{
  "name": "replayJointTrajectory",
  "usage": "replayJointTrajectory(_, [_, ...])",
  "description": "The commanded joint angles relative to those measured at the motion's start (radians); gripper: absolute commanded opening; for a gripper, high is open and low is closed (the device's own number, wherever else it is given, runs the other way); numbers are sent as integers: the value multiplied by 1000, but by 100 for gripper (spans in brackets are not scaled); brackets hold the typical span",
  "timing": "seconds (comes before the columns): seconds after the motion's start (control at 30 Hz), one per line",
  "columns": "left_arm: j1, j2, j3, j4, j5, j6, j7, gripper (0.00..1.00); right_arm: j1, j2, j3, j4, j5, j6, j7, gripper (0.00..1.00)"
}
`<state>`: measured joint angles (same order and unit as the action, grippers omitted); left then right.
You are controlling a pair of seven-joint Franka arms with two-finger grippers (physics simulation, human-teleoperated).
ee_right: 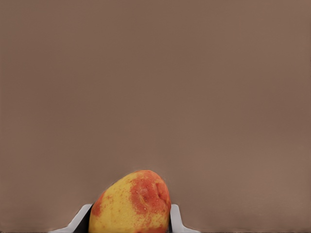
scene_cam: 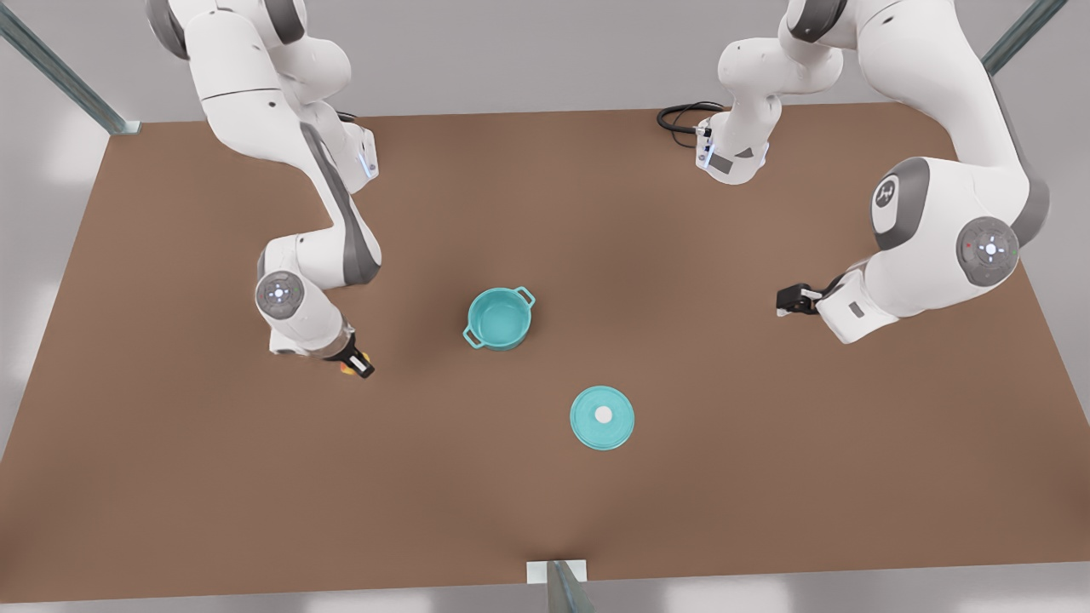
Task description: Open the pot lid and put the potato into the pot
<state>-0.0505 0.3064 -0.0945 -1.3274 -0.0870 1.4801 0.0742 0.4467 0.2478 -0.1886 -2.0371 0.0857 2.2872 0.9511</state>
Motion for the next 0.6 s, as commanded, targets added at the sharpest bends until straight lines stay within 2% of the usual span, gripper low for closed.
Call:
replayJointTrajectory(0.0, [1, -1, 1, 1, 1, -3, 29, 100, 46, -41, 0, -40, 2, -32, 138, 56])
replayJointTrajectory(0.1, [32, -3, 13, 5, 15, 2, 39, 100, 139, -120, 18, -89, 11, -63, 265, 56])
replayJointTrajectory(0.23, [46, -15, 16, 7, 27, -3, 35, 100, 147, -133, 173, -86, 52, -77, 409, 56])
replayJointTrajectory(0.33, [58, -13, 13, 8, 27, -1, 36, 100, 153, -84, 227, -55, 77, -68, 442, 56])
replayJointTrajectory(0.57, [38, -10, -11, 39, 75, -31, 16, 100, 185, 103, 219, 90, 80, -43, 477, 56])
